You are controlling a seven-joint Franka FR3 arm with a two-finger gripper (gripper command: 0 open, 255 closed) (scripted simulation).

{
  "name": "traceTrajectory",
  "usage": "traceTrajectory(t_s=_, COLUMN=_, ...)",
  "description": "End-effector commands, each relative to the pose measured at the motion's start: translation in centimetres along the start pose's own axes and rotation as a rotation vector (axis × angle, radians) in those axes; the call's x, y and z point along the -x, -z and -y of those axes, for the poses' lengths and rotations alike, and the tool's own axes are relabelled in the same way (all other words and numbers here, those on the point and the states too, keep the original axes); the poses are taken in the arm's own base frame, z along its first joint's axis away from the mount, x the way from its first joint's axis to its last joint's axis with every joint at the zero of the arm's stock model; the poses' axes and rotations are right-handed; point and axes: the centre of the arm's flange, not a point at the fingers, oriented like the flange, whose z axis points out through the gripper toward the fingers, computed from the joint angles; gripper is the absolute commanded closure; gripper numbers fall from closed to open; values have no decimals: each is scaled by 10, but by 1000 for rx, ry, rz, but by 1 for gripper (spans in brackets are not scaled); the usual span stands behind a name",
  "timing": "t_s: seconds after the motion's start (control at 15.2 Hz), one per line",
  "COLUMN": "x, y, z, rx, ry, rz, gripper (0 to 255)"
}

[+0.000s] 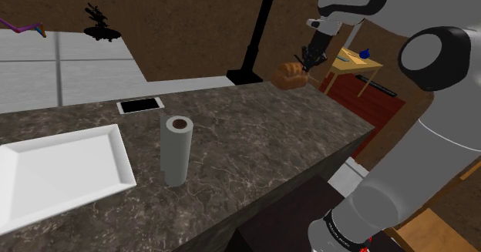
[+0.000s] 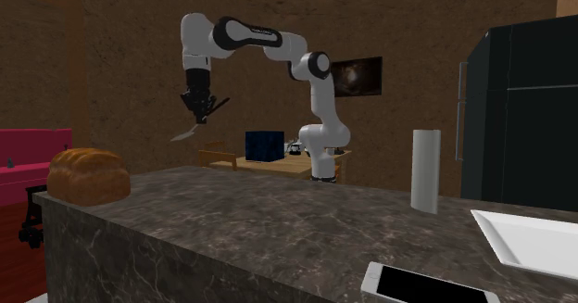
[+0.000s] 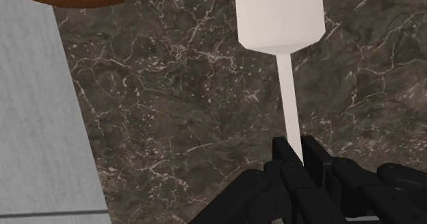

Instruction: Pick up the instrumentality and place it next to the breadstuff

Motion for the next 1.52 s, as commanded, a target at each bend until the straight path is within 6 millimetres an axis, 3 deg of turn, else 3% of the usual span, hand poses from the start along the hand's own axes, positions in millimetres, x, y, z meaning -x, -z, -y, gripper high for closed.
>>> traceTrajectory(t_s=0.0, x=26, y=1, z=10, rx=0, ry=2, rz=0, gripper=255)
traceTrajectory(t_s=0.92, x=199, y=12, z=77, rx=0, ry=2, rz=0, gripper=255)
traceTrajectory(t_s=1.45, x=202, y=-30, z=77, rx=0, ry=2, rz=0, gripper=255)
